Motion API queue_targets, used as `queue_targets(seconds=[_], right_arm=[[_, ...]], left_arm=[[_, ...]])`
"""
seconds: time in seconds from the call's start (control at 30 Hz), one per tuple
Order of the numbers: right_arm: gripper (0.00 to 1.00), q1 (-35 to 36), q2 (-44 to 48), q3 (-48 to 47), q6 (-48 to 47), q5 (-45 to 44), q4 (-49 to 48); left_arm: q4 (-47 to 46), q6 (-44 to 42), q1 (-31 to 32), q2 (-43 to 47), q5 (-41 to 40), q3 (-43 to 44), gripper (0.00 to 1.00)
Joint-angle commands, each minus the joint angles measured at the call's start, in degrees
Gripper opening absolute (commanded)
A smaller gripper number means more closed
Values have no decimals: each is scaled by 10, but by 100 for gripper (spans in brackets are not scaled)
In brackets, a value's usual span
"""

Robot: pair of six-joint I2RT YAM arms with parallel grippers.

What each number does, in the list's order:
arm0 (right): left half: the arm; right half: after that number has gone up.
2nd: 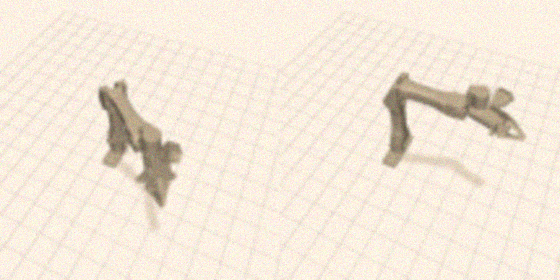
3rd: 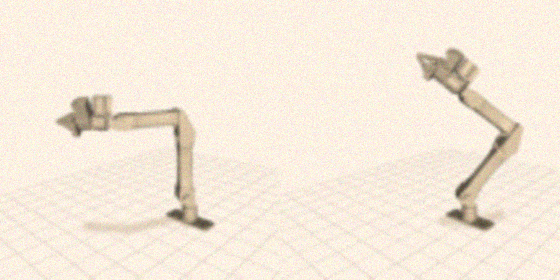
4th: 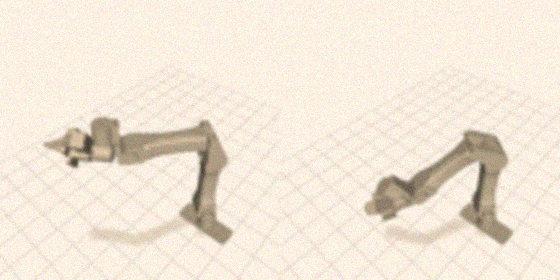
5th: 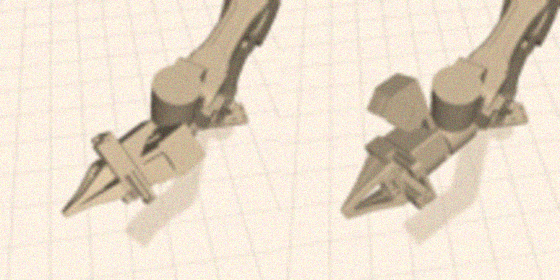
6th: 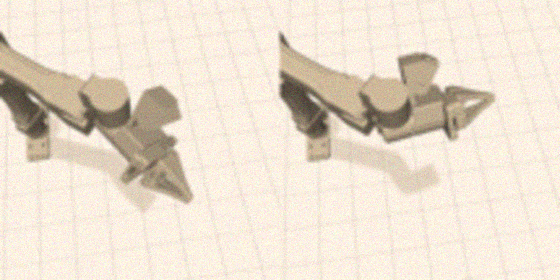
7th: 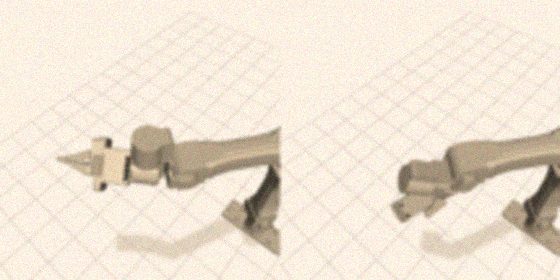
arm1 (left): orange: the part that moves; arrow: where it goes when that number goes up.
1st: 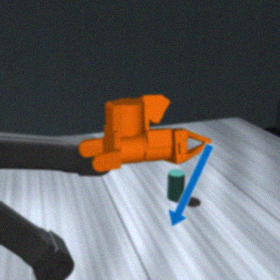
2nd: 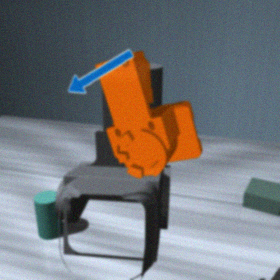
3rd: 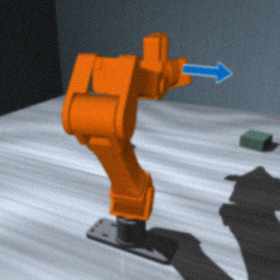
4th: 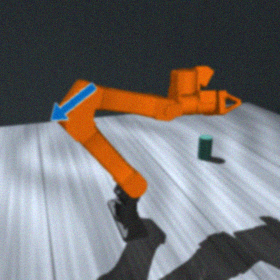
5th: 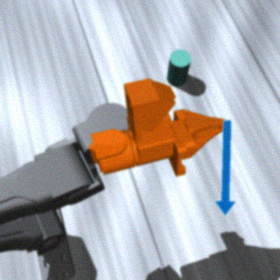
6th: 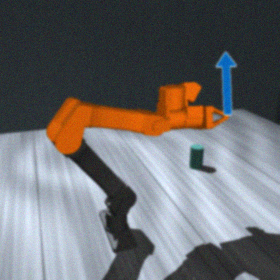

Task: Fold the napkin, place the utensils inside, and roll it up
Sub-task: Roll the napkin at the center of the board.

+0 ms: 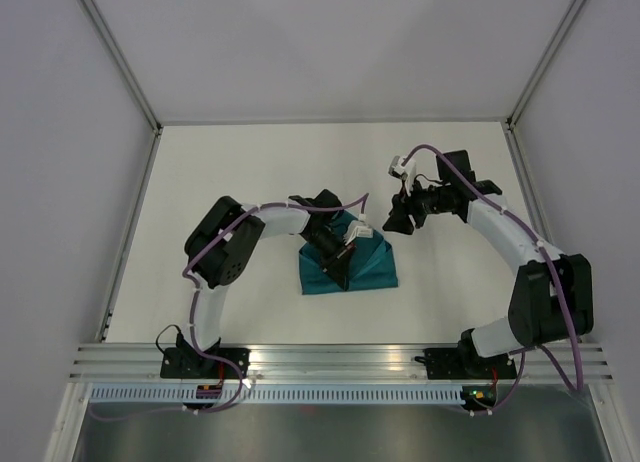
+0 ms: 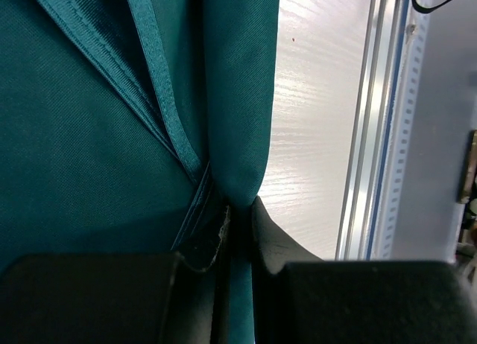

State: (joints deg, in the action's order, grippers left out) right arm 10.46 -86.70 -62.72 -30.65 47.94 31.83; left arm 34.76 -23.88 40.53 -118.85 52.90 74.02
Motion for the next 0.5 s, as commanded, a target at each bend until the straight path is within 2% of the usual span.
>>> queue_targets(seconds=[0.0,0.1,0.23,0.47], right_arm=[[58,24,61,47,-69,-6,-27],[59,82,96,86,-85,-60,-39],[60,204,123,140,-99,-151,-81],[60,327,80,192,-128,-274,-140]], left_arm=[[32,6,-9,-40,5,21,2],[49,6,-15,-54,13,37,2],[67,4,-21,-76,26,56,2],[96,-2,-30,-99,40,78,2]])
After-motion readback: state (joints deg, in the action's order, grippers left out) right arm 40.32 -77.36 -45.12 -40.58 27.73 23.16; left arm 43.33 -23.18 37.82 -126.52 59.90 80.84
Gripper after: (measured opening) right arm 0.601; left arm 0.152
